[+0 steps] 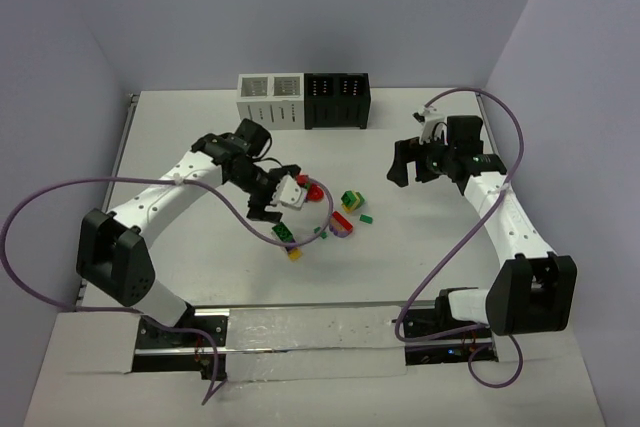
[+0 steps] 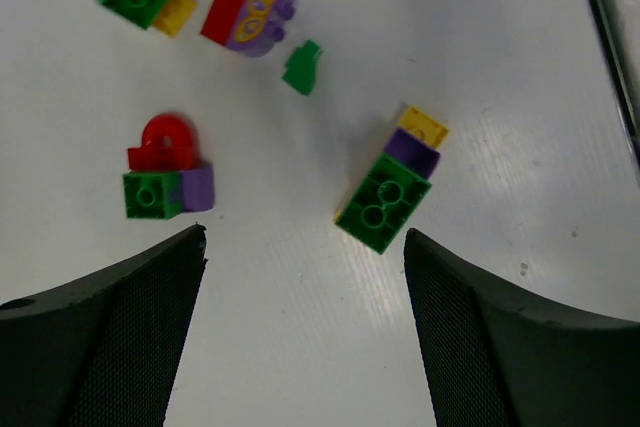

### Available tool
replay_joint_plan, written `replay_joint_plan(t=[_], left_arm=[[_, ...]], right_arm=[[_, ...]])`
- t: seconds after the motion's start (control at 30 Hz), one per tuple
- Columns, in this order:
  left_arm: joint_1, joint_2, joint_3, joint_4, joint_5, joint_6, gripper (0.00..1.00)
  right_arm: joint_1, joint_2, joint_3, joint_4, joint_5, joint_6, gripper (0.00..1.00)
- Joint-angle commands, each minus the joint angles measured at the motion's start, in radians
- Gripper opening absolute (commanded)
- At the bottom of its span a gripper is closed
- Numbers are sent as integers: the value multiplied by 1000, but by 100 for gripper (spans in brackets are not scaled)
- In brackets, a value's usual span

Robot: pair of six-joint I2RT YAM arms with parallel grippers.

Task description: Sort the legos into containers by color

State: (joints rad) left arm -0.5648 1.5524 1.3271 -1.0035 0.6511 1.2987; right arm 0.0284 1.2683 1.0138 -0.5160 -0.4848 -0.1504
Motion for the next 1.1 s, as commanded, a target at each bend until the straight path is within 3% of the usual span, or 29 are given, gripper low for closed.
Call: replay_joint_plan(t=[0.0, 0.2, 0.57, 1.07], left_arm=[[-55, -8, -32, -63, -36, 173, 86], [-103, 38, -37, -100, -72, 216, 86], [-170, 52, -127, 1, -207, 182, 80], [-217, 49, -183, 79, -272, 189, 72]], right_arm=[[5, 13, 61, -30, -43, -21, 100], [5, 21, 61, -34, -52, -26, 100], [8, 35, 60, -38, -57, -35, 100], [7, 42, 54, -39, -64, -38, 100]])
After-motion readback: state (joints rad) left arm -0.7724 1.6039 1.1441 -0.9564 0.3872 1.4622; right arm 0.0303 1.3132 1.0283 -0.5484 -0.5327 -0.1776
